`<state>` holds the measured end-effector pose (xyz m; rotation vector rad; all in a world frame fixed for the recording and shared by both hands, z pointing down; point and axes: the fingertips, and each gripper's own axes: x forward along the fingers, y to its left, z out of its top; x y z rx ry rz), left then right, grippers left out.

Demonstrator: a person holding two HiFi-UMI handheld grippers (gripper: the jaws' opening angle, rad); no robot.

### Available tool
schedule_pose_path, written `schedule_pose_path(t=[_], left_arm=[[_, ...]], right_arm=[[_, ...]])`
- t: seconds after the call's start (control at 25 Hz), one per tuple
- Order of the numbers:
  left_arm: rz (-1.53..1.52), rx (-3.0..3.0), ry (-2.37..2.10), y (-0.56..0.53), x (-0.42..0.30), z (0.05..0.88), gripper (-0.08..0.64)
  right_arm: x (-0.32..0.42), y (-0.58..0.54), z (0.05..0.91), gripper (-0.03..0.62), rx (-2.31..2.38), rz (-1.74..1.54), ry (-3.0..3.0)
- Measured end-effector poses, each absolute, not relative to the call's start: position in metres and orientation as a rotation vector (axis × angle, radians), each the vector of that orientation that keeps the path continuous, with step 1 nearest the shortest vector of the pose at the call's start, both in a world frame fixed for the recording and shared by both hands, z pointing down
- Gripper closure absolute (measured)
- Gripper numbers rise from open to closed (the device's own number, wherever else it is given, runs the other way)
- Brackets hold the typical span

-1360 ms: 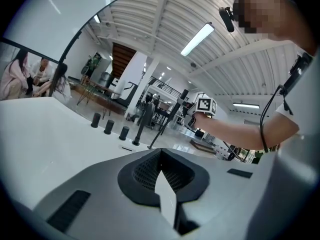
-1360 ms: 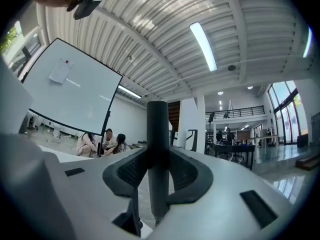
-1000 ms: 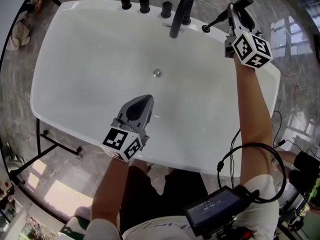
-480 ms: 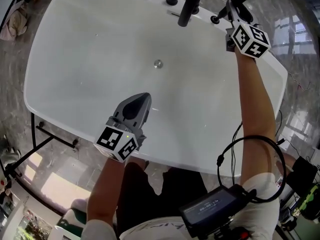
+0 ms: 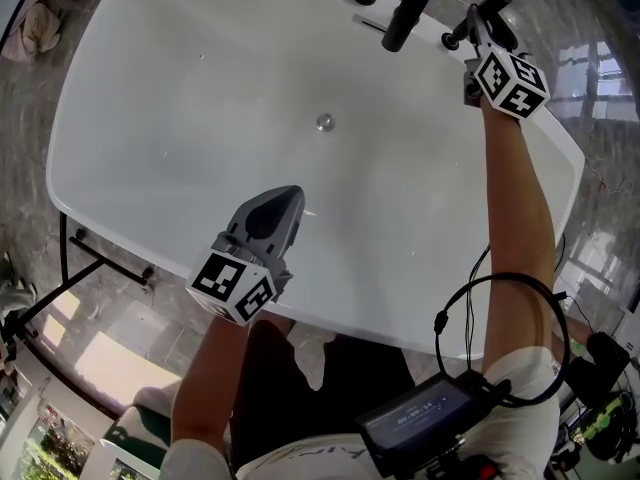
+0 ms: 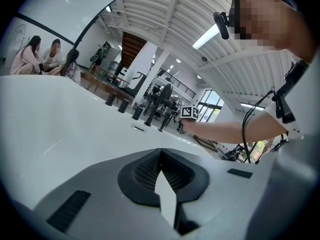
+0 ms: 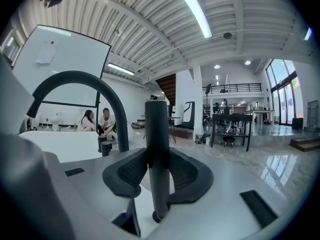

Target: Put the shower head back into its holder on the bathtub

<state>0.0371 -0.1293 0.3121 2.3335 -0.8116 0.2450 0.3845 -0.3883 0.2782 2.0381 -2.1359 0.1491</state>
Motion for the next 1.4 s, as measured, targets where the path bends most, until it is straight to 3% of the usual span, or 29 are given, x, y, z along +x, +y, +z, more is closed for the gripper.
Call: schedule_pose_path(t=[1.16,1.4], left_arm=[[0.236,2.284,-0.872,-0.106,0.021,0.313,0.546],[0.243,2.278,-0.87,-0.09,0.018,0.317,0.546]], right_arm=[[0.394,-0.385,0.324,0.457,1.966,0.259,-2.052],[0.4,-0.361,0.312,0.383,2.01,0.268,-2.107]])
